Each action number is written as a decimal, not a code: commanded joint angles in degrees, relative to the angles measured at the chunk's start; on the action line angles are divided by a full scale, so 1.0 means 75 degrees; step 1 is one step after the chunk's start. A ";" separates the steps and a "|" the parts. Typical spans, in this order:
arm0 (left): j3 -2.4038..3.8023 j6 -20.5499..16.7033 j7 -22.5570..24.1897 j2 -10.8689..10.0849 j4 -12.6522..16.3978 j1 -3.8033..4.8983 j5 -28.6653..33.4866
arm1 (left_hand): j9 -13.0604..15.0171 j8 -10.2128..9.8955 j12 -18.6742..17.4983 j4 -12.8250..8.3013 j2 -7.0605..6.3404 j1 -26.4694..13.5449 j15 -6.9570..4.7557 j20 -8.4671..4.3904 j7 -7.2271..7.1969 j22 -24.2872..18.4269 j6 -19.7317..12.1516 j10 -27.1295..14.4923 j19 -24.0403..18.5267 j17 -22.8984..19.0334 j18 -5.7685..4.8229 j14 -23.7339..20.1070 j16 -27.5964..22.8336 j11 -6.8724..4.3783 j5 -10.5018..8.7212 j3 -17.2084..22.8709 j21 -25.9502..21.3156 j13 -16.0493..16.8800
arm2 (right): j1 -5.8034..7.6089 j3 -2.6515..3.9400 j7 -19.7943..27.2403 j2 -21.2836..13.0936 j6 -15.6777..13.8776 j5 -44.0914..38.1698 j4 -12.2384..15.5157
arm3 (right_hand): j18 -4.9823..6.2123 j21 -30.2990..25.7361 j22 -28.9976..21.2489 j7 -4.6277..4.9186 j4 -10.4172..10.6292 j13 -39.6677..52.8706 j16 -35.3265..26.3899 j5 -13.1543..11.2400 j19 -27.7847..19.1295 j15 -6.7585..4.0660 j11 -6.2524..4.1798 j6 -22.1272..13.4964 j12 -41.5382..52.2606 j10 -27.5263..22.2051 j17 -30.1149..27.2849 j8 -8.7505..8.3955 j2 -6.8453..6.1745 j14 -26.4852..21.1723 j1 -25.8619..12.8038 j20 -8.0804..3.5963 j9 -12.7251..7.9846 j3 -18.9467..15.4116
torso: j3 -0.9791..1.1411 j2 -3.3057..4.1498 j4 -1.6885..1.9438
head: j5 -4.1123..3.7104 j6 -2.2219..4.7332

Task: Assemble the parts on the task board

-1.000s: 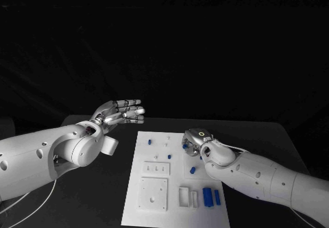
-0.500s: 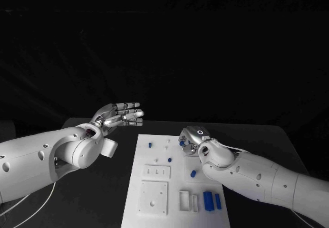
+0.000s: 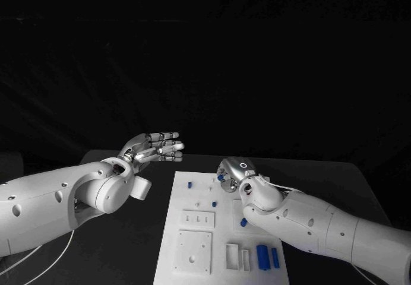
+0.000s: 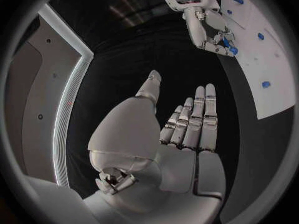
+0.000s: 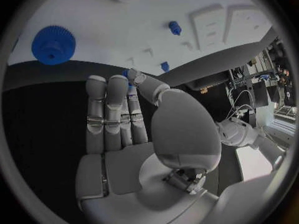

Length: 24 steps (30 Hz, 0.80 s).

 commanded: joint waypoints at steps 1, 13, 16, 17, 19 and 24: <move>0.0007 0.0041 0.0037 0.0056 0.0017 0.0027 -0.0011 | 0.0000 0.0015 0.0027 0.0003 -0.0031 -0.0005 -0.0011 -0.0010 0.0301 -0.0010 0.0002 -0.0016 0.0029 0.0006 -0.0057 0.0048 0.0013 -0.0026 -0.0036 0.0019 0.0052 0.0008 | 0.0006 0.0003 -0.0191 0.0124 -0.0234 -0.0141 -0.0139 | -0.0022 -0.0015 0.0007 0.0004 0.0007 0.0062 -0.0027 -0.0006 0.0057 -0.0035 -0.0267 0.0036 0.0034 0.0387 -0.0007 0.0023 -0.0070 -0.0021 -0.0011 -0.0017 -0.0007 0.0047 | -0.0008 0.0030 0.0033 | -0.0049 0.0005; 0.0008 0.0085 0.0013 0.0177 0.0014 0.0029 -0.0010 | 0.0000 0.0015 0.0027 0.0003 -0.0031 -0.0005 -0.0011 -0.0010 0.0301 -0.0010 0.0002 -0.0016 0.0029 0.0006 -0.0057 0.0048 0.0013 -0.0026 -0.0036 0.0019 0.0052 0.0008 | 0.0002 -0.0051 -0.0118 0.0471 -0.0266 -0.0103 -0.0613 | -0.0037 -0.0614 0.0643 0.0006 -0.0012 0.0061 -0.0033 -0.0004 0.0298 -0.0039 -0.0265 0.0032 0.0035 0.0382 -0.0023 0.0022 -0.0056 -0.0025 -0.0014 -0.0021 -0.0016 0.0032 | -0.0068 0.0086 0.0155 | -0.0099 0.0016; 0.0009 0.0093 0.0008 0.0190 0.0023 0.0029 -0.0010 | 0.0000 0.0015 0.0027 0.0003 -0.0031 -0.0005 -0.0011 -0.0010 0.0301 -0.0010 0.0002 -0.0016 0.0029 0.0006 -0.0057 0.0048 0.0013 -0.0026 -0.0036 0.0019 0.0052 0.0008 | -0.0002 -0.0063 -0.0086 0.0526 -0.0262 -0.0080 -0.0694 | -0.0035 -0.0649 0.0667 0.0007 -0.0018 0.0060 -0.0033 -0.0002 0.0304 -0.0041 -0.0263 0.0034 0.0035 0.0383 -0.0024 0.0023 -0.0058 -0.0022 -0.0016 -0.0024 -0.0016 0.0026 | -0.0064 0.0093 0.0156 | -0.0071 0.0016; 0.0009 0.0097 0.0005 0.0197 0.0026 0.0030 -0.0010 | 0.0000 0.0015 0.0027 0.0003 -0.0031 -0.0005 -0.0011 -0.0010 0.0301 -0.0010 0.0002 -0.0016 0.0029 0.0006 -0.0057 0.0048 0.0013 -0.0026 -0.0036 0.0019 0.0052 0.0008 | -0.0003 -0.0067 -0.0065 0.0544 -0.0267 -0.0066 -0.0731 | -0.0034 -0.0692 0.0720 0.0008 -0.0027 0.0060 -0.0034 -0.0001 0.0327 -0.0043 -0.0263 0.0032 0.0035 0.0381 -0.0024 0.0023 -0.0050 -0.0026 -0.0020 -0.0026 -0.0017 0.0026 | -0.0068 0.0098 0.0164 | -0.0058 0.0018; 0.0009 0.0102 0.0001 0.0210 0.0031 0.0031 -0.0010 | 0.0000 0.0015 0.0027 0.0003 -0.0031 -0.0005 -0.0011 -0.0010 0.0301 -0.0010 0.0002 -0.0016 0.0029 0.0006 -0.0057 0.0048 0.0013 -0.0026 -0.0036 0.0019 0.0052 0.0008 | -0.0004 -0.0073 -0.0037 0.0563 -0.0268 -0.0047 -0.0781 | -0.0033 -0.0715 0.0748 0.0008 -0.0031 0.0059 -0.0034 -0.0001 0.0340 -0.0045 -0.0263 0.0031 0.0035 0.0380 -0.0025 0.0023 -0.0046 -0.0028 -0.0022 -0.0027 -0.0017 0.0027 | -0.0074 0.0107 0.0187 | -0.0077 0.0023; 0.0009 0.0111 -0.0011 0.0235 0.0039 0.0032 -0.0011 | 0.0000 0.0015 0.0027 0.0003 -0.0031 -0.0005 -0.0011 -0.0010 0.0301 -0.0010 0.0002 -0.0016 0.0029 0.0006 -0.0057 0.0048 0.0013 -0.0026 -0.0036 0.0019 0.0052 0.0008 | -0.0005 -0.0089 0.0014 0.0607 -0.0247 -0.0014 -0.0859 | -0.0034 -0.0741 0.0781 0.0008 -0.0035 0.0059 -0.0034 0.0000 0.0352 -0.0045 -0.0263 0.0031 0.0034 0.0380 -0.0024 0.0022 -0.0044 -0.0027 -0.0024 -0.0028 -0.0018 0.0026 | -0.0082 0.0102 0.0187 | -0.0050 0.0032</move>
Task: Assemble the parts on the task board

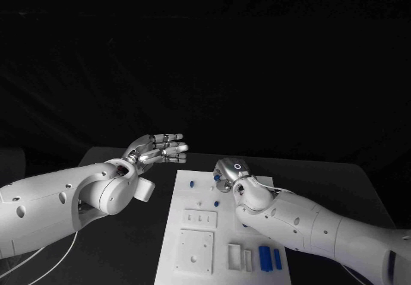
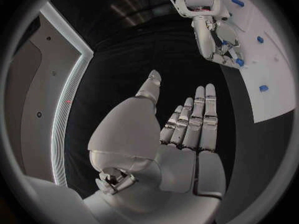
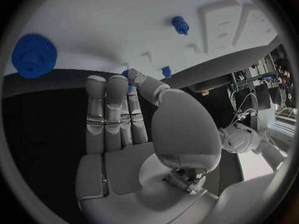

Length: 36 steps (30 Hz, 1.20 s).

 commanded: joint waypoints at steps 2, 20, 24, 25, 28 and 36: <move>0.0007 0.0101 0.0034 0.0030 0.0024 0.0030 -0.0012 | 0.0000 0.0015 0.0026 -0.0048 0.0011 -0.0009 -0.0012 -0.0010 0.0300 -0.0017 -0.0004 -0.0033 0.0014 0.0006 -0.0058 0.0046 0.0020 -0.0028 -0.0037 -0.0017 0.0082 0.0007 | -0.0002 -0.0011 0.0084 0.0041 -0.0071 -0.0002 -0.0051 | 0.0012 -0.0202 0.0225 0.0004 -0.0069 0.0004 -0.0033 0.0035 0.0155 -0.0024 -0.0264 0.0037 0.0021 0.0381 0.0000 0.0029 0.0001 -0.0015 -0.0004 -0.0003 0.0021 0.0013 | -0.0003 0.0009 0.0005 | 0.0034 0.0019; 0.0007 0.0110 0.0016 0.0053 0.0041 0.0060 -0.0017 | 0.0000 0.0015 0.0026 -0.0048 0.0011 -0.0009 -0.0012 -0.0010 0.0300 -0.0017 -0.0004 -0.0033 0.0014 0.0006 -0.0058 0.0046 0.0020 -0.0028 -0.0037 -0.0017 0.0082 0.0007 | -0.0004 -0.0100 0.0134 0.0203 -0.0003 0.0029 -0.0264 | 0.0010 -0.0354 0.0332 0.0007 -0.0075 0.0003 -0.0046 0.0049 0.0195 -0.0023 -0.0261 0.0027 0.0023 0.0369 -0.0005 0.0030 0.0010 -0.0015 -0.0009 -0.0002 0.0020 0.0005 | -0.0005 0.0035 0.0008 | 0.0064 0.0016; 0.0007 0.0127 0.0010 0.0069 0.0028 0.0067 -0.0035 | 0.0000 0.0015 0.0026 -0.0048 0.0011 -0.0009 -0.0012 -0.0010 0.0300 -0.0017 -0.0004 -0.0033 0.0014 0.0006 -0.0058 0.0046 0.0020 -0.0028 -0.0037 -0.0017 0.0082 0.0007 | -0.0005 -0.0138 0.0113 0.0248 -0.0017 0.0102 -0.0333 | 0.0010 -0.0461 0.0385 0.0009 -0.0085 0.0003 -0.0054 0.0046 0.0218 -0.0020 -0.0260 0.0018 0.0023 0.0365 -0.0009 0.0028 0.0017 -0.0018 -0.0016 0.0001 0.0020 -0.0004 | -0.0009 0.0039 0.0005 | 0.0084 0.0015; 0.0007 0.0128 0.0009 0.0075 0.0020 0.0068 -0.0038 | 0.0000 0.0015 0.0026 -0.0048 0.0011 -0.0009 -0.0012 -0.0010 0.0300 -0.0017 -0.0004 -0.0033 0.0014 0.0006 -0.0058 0.0046 0.0020 -0.0028 -0.0037 -0.0017 0.0082 0.0007 | -0.0006 -0.0142 0.0107 0.0260 -0.0018 0.0118 -0.0353 | 0.0014 -0.0519 0.0402 0.0012 -0.0083 0.0002 -0.0063 0.0054 0.0223 -0.0021 -0.0257 0.0011 0.0021 0.0355 -0.0015 0.0028 0.0022 -0.0019 -0.0018 0.0003 0.0020 -0.0008 | -0.0009 0.0041 -0.0002 | 0.0094 0.0026; 0.0006 0.0130 0.0009 0.0097 -0.0015 0.0068 -0.0043 | 0.0000 0.0015 0.0026 -0.0048 0.0011 -0.0009 -0.0012 -0.0010 0.0300 -0.0017 -0.0004 -0.0033 0.0014 0.0006 -0.0058 0.0046 0.0020 -0.0028 -0.0037 -0.0017 0.0082 0.0007 | -0.0007 -0.0152 0.0093 0.0292 0.0000 0.0149 -0.0403 | 0.0015 -0.0564 0.0414 0.0013 -0.0089 0.0002 -0.0073 0.0055 0.0227 -0.0022 -0.0256 0.0007 0.0022 0.0349 -0.0021 0.0030 0.0026 -0.0019 -0.0018 0.0001 0.0019 -0.0013 | -0.0020 0.0055 -0.0017 | 0.0097 0.0036; 0.0005 0.0140 0.0005 0.0131 -0.0074 0.0068 -0.0041 | 0.0000 0.0015 0.0025 -0.0047 0.0017 -0.0014 -0.0014 -0.0010 0.0297 -0.0021 -0.0012 -0.0057 0.0004 0.0006 -0.0058 0.0038 0.0022 -0.0032 -0.0036 -0.0020 0.0103 0.0006 | -0.0010 -0.0161 0.0080 0.0329 0.0084 0.0206 -0.0448 | 0.0024 -0.0775 0.0457 0.0042 -0.0095 -0.0013 -0.0127 0.0037 0.0219 0.0014 -0.0224 -0.0084 0.0021 0.0250 -0.0048 0.0026 0.0059 -0.0024 -0.0018 0.0028 -0.0023 -0.0031 | -0.0005 0.0043 -0.0014 | 0.0082 0.0014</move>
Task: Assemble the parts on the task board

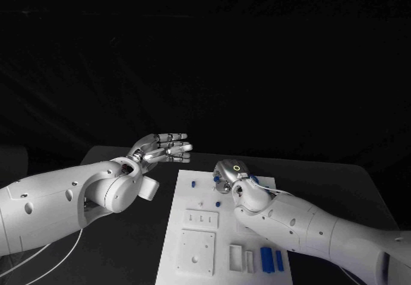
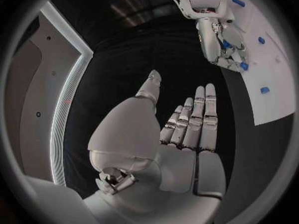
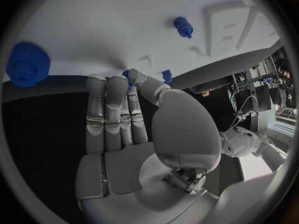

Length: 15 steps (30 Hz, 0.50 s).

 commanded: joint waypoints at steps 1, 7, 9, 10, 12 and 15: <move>0.0004 0.0133 0.0048 0.0020 -0.0004 0.0026 -0.0036 | 0.0000 0.0015 0.0025 -0.0046 0.0017 -0.0014 -0.0014 -0.0010 0.0297 -0.0011 -0.0012 -0.0031 0.0004 0.0007 -0.0058 0.0038 0.0022 -0.0006 -0.0036 -0.0020 0.0032 0.0007 | -0.0042 -0.0030 0.0017 0.0012 0.0193 0.0137 -0.0030 | 0.0052 -0.0123 0.0104 0.0043 -0.0016 -0.0006 -0.0054 0.0001 0.0006 0.0011 -0.0171 -0.0079 0.0017 0.0132 -0.0017 0.0016 0.0093 -0.0057 0.0012 0.0020 -0.0033 -0.0016 | 0.0010 -0.0006 0.0002 | -0.0006 -0.0010; 0.0004 0.0108 0.0053 0.0015 -0.0008 0.0026 -0.0035 | -0.0001 0.0012 0.0024 -0.0034 0.0013 -0.0034 -0.0012 -0.0010 0.0295 -0.0012 -0.0031 -0.0045 0.0002 0.0007 -0.0058 0.0037 0.0025 -0.0006 -0.0034 -0.0020 0.0036 0.0006 | -0.0042 -0.0031 0.0119 -0.0031 0.0147 0.0470 0.0013 | 0.0181 -0.0937 -0.0136 0.0325 0.0111 -0.0081 -0.0190 0.0264 -0.0056 0.0218 0.0248 -0.1091 0.0007 -0.1361 -0.0104 -0.0007 -0.0256 -0.0087 -0.0367 0.0133 -0.0355 -0.0042 | 0.0005 -0.0013 -0.0011 | 0.0024 -0.0022; 0.0004 0.0098 0.0056 0.0008 -0.0007 0.0026 -0.0035 | -0.0004 0.0009 0.0022 -0.0029 0.0001 -0.0036 -0.0013 -0.0008 0.0284 -0.0012 -0.0074 -0.0123 -0.0002 0.0007 -0.0057 0.0036 0.0029 -0.0012 -0.0031 -0.0010 0.0038 0.0003 | -0.0042 -0.0032 0.0115 -0.0072 0.0112 0.0586 0.0089 | 0.0349 -0.1234 -0.0377 0.0179 0.0184 -0.0066 -0.0368 0.0344 -0.0037 0.0332 0.0374 -0.1680 0.0026 -0.2007 -0.0251 0.0039 -0.0381 -0.0089 -0.0341 0.0313 -0.0350 -0.0284 | 0.0008 -0.0007 -0.0003 | 0.0015 -0.0014; 0.0004 0.0098 0.0055 -0.0001 -0.0005 0.0026 -0.0035 | -0.0004 0.0009 0.0022 -0.0029 0.0001 -0.0036 -0.0013 -0.0008 0.0284 -0.0012 -0.0074 -0.0123 -0.0002 0.0007 -0.0057 0.0036 0.0029 -0.0012 -0.0031 -0.0010 0.0038 0.0003 | -0.0042 -0.0032 0.0116 -0.0090 0.0094 0.0629 0.0126 | 0.0448 -0.1405 -0.0583 0.0206 0.0237 -0.0065 -0.0485 0.0393 0.0049 0.0354 0.0423 -0.1750 0.0016 -0.2180 -0.0370 0.0009 -0.0384 -0.0039 -0.0219 0.0382 -0.0364 -0.0575 | 0.0010 -0.0005 0.0000 | 0.0019 -0.0009; 0.0004 0.0100 0.0052 -0.0023 -0.0003 0.0026 -0.0030 | -0.0005 0.0009 0.0020 -0.0016 -0.0014 -0.0048 -0.0013 -0.0006 0.0282 -0.0013 -0.0094 -0.0151 -0.0009 0.0007 -0.0058 0.0030 0.0033 -0.0013 -0.0030 0.0003 0.0038 0.0002 | -0.0042 -0.0031 0.0120 -0.0131 0.0038 0.0710 0.0205 | 0.0513 -0.1689 -0.0922 0.0074 0.0351 -0.0066 -0.0679 0.0416 0.0155 0.0418 0.0544 -0.2008 0.0023 -0.2669 -0.0547 0.0016 -0.0416 -0.0010 -0.0038 0.0450 -0.0365 -0.1110 | 0.0012 -0.0005 0.0000 | 0.0034 -0.0001; 0.0004 0.0102 0.0053 -0.0048 -0.0006 0.0026 -0.0019 | -0.0005 0.0009 0.0020 -0.0016 -0.0014 -0.0048 -0.0013 -0.0006 0.0282 -0.0013 -0.0094 -0.0151 -0.0009 0.0007 -0.0058 0.0030 0.0033 -0.0013 -0.0030 0.0003 0.0038 0.0002 | -0.0042 -0.0031 0.0129 -0.0220 -0.0046 0.0777 0.0341 | 0.0594 -0.1950 -0.1304 -0.0099 0.0688 -0.0101 -0.0785 0.0448 0.0363 0.0462 0.0626 -0.2855 -0.0016 -0.3515 -0.0676 -0.0011 -0.0529 0.0055 0.0331 0.0516 -0.0388 -0.1550 | 0.0022 -0.0018 -0.0007 | 0.0066 -0.0004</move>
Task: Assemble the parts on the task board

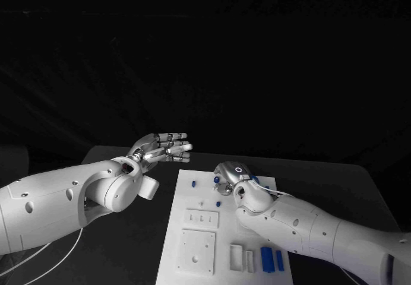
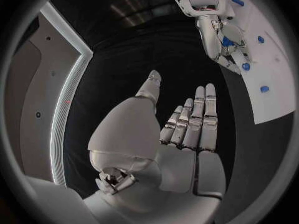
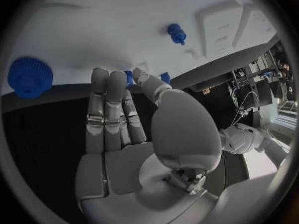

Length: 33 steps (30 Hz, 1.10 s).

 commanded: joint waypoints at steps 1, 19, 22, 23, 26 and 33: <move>0.0005 0.0103 0.0059 -0.0024 0.0008 0.0025 -0.0014 | -0.0005 0.0009 0.0020 -0.0016 -0.0014 -0.0048 -0.0013 -0.0006 0.0309 -0.0013 -0.0067 -0.0062 -0.0009 0.0008 -0.0058 0.0031 0.0033 -0.0007 -0.0030 0.0003 0.0038 0.0002 | 0.0002 0.0002 0.0075 -0.0109 -0.0104 0.0308 0.0176 | 0.0159 -0.0136 -0.0203 -0.0114 0.0211 -0.0019 -0.0047 0.0034 0.0229 0.0054 0.0042 -0.0440 -0.0033 -0.0409 -0.0065 -0.0037 -0.0083 0.0003 0.0206 0.0074 -0.0014 -0.0201 | 0.0014 -0.0016 -0.0014 | 0.0047 0.0006; 0.0003 0.0150 0.0048 -0.0172 -0.0071 0.0026 0.0036 | -0.0005 0.0010 0.0019 0.0014 -0.0059 -0.0035 -0.0009 -0.0004 0.0318 -0.0014 -0.0074 -0.0087 -0.0024 0.0007 -0.0060 0.0019 0.0041 0.0001 -0.0030 0.0054 0.0044 0.0001 | 0.0135 0.0884 0.0093 -0.1868 0.0251 0.0838 0.2143 | -0.0230 0.0712 0.0135 0.0214 0.0266 0.0306 0.0544 -0.0133 0.0278 -0.0400 -0.0817 0.1126 0.0345 0.3223 0.0256 0.0082 -0.0029 0.0053 -0.0214 -0.0286 0.0065 0.0498 | 0.0068 -0.0116 -0.0284 | 0.0119 0.0081; 0.0002 0.0172 0.0044 -0.0178 -0.0092 0.0026 0.0036 | -0.0005 0.0010 0.0019 0.0014 -0.0059 -0.0035 -0.0009 -0.0004 0.0318 -0.0014 -0.0074 -0.0087 -0.0024 0.0007 -0.0060 0.0019 0.0041 0.0001 -0.0030 0.0054 0.0044 0.0001 | 0.0146 0.0932 0.0273 -0.2132 0.0448 0.1086 0.2279 | -0.0590 0.0896 0.0376 0.0086 0.0216 0.1466 0.0659 0.0114 0.0195 -0.0602 -0.1064 0.1107 0.1182 0.3597 0.0439 0.0054 0.0019 -0.0039 -0.0125 -0.0590 0.0056 -0.0199 | 0.0077 -0.0138 -0.0333 | 0.0121 0.0083; 0.0002 0.0187 0.0045 -0.0180 -0.0096 0.0026 0.0036 | -0.0005 0.0010 0.0019 0.0014 -0.0059 -0.0035 -0.0009 -0.0004 0.0318 -0.0014 -0.0074 -0.0087 -0.0024 0.0007 -0.0060 0.0019 0.0041 0.0001 -0.0030 0.0054 0.0044 0.0001 | 0.0149 0.0949 0.0362 -0.2251 0.0624 0.1217 0.2319 | -0.0650 0.0958 0.0440 0.0118 0.0195 0.2310 0.0681 0.0100 0.0189 -0.0598 -0.1056 0.1062 0.2026 0.3263 0.0491 0.0027 0.0016 -0.0034 -0.0120 -0.0604 0.0042 -0.0500 | 0.0090 -0.0144 -0.0367 | 0.0144 0.0073; 0.0002 0.0247 0.0055 -0.0186 -0.0104 0.0025 0.0031 | -0.0004 0.0010 0.0019 0.0074 -0.0091 -0.0033 -0.0010 -0.0003 0.0308 -0.0014 -0.0059 -0.0079 -0.0027 0.0007 -0.0059 0.0016 0.0045 -0.0005 -0.0026 0.0083 0.0052 0.0001 | 0.0150 0.0967 0.0521 -0.2381 0.1035 0.1343 0.2311 | -0.0625 0.1555 0.0766 0.0172 0.0261 0.4944 0.1104 0.0615 0.0260 -0.0567 -0.1038 0.0724 0.4718 0.2075 0.1009 0.0012 0.0181 -0.0082 -0.0162 -0.0567 0.0043 -0.1190 | 0.0117 -0.0143 -0.0403 | 0.0168 0.0088; 0.0000 0.0319 0.0054 -0.0183 -0.0142 0.0024 0.0024 | -0.0005 0.0010 0.0020 0.0056 -0.0080 -0.0007 -0.0008 0.0000 0.0303 -0.0014 -0.0067 -0.0085 -0.0035 0.0007 -0.0057 0.0009 0.0055 -0.0011 -0.0003 0.0099 0.0055 0.0001 | 0.0130 0.0979 0.0703 -0.2432 0.1641 0.1418 0.2018 | -0.0582 0.3899 0.1822 0.0215 0.0422 0.6659 0.1965 0.1365 0.0252 -0.0469 -0.0959 0.0456 0.6278 0.1755 0.3095 0.0001 0.0328 -0.0261 -0.0151 -0.0464 0.0048 -0.2155 | 0.0133 -0.0139 -0.0405 | 0.0156 0.0074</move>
